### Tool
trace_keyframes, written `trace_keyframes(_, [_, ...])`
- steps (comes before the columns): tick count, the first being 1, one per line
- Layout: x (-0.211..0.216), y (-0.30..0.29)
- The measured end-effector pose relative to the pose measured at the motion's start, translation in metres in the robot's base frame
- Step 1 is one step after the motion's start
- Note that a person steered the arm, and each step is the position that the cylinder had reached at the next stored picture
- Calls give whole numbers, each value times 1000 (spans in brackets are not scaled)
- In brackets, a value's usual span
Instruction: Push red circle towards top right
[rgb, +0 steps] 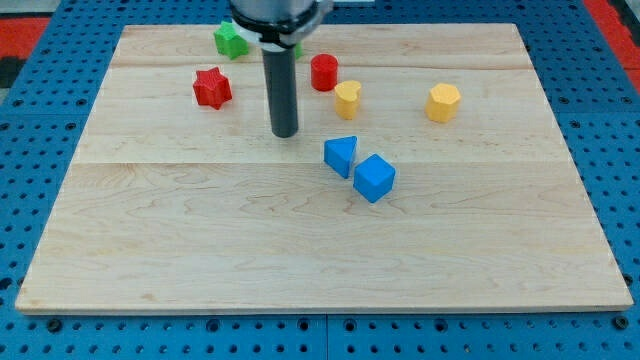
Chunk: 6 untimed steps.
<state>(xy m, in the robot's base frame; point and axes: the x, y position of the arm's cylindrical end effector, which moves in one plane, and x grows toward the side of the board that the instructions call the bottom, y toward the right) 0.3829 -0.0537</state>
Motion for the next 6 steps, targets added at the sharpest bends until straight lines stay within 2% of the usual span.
trace_keyframes(2, [-76,6])
trace_keyframes(4, [-130,101])
trace_keyframes(5, [-136,118])
trace_keyframes(6, [-134,96])
